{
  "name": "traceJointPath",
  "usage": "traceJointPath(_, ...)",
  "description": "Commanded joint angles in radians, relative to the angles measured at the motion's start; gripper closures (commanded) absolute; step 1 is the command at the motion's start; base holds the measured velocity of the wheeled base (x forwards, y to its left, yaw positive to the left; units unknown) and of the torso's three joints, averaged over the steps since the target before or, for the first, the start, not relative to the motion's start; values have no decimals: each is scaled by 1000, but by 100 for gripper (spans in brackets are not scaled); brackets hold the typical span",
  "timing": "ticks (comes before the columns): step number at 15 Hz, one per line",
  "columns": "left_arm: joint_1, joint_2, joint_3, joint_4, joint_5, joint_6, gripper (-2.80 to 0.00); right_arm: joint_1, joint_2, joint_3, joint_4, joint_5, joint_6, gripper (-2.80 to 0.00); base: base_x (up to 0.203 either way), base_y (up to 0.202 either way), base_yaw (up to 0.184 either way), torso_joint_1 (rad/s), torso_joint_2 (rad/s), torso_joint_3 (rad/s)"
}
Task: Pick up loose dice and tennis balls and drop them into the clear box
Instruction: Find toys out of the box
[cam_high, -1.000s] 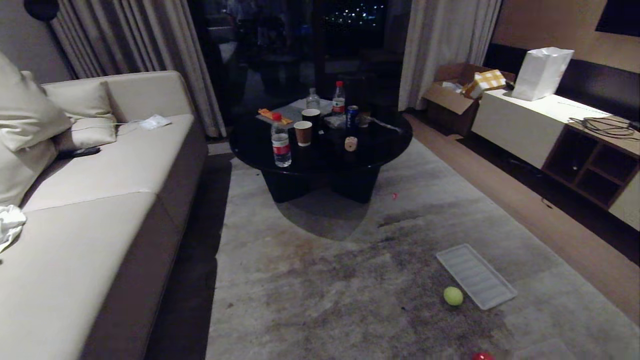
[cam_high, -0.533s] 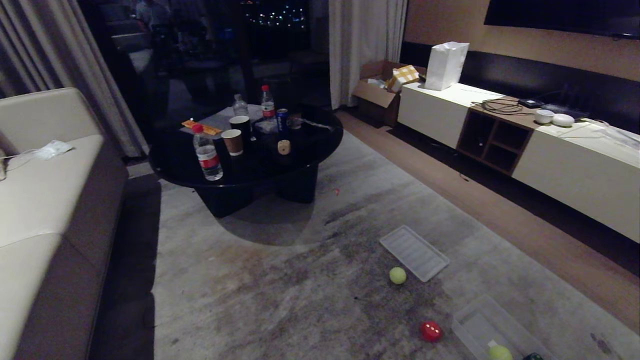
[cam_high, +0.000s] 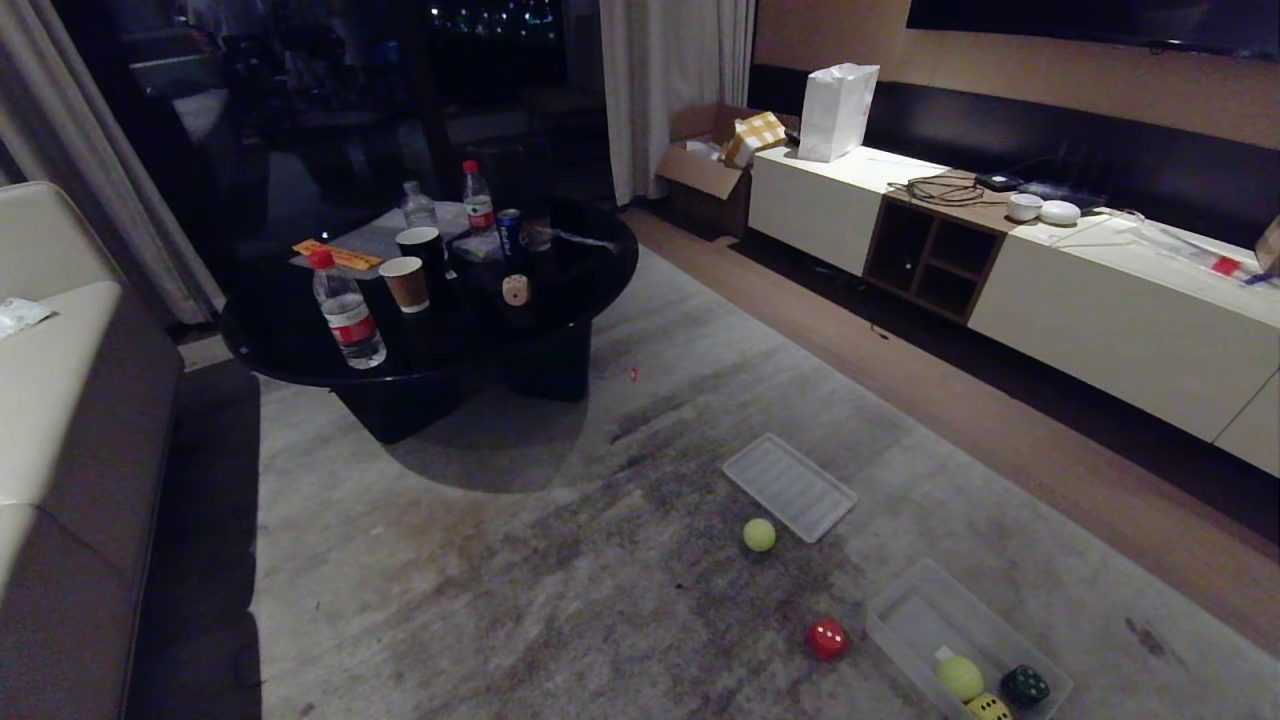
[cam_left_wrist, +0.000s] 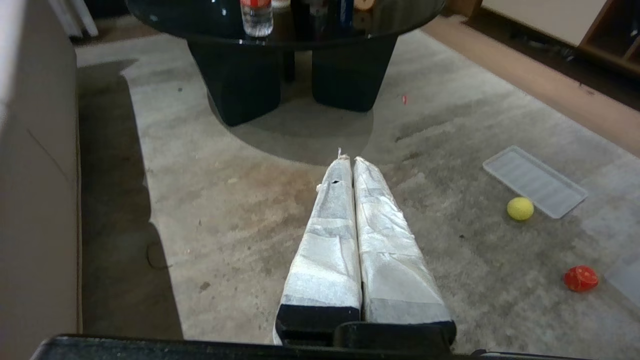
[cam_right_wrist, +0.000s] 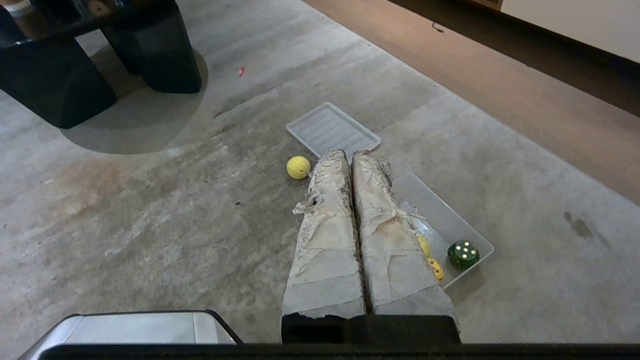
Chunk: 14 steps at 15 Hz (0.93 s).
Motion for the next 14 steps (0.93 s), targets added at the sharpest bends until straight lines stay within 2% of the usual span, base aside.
traceJointPath(1, 0, 2, 2, 0, 1, -1, 0, 0, 1, 0, 0, 0, 0, 0, 0, 0, 0, 7, 5, -188)
traceJointPath(14, 0, 2, 2, 0, 0, 0, 0, 0, 1, 1, 0, 0, 0, 0, 0, 0, 0, 1, 3, -200)
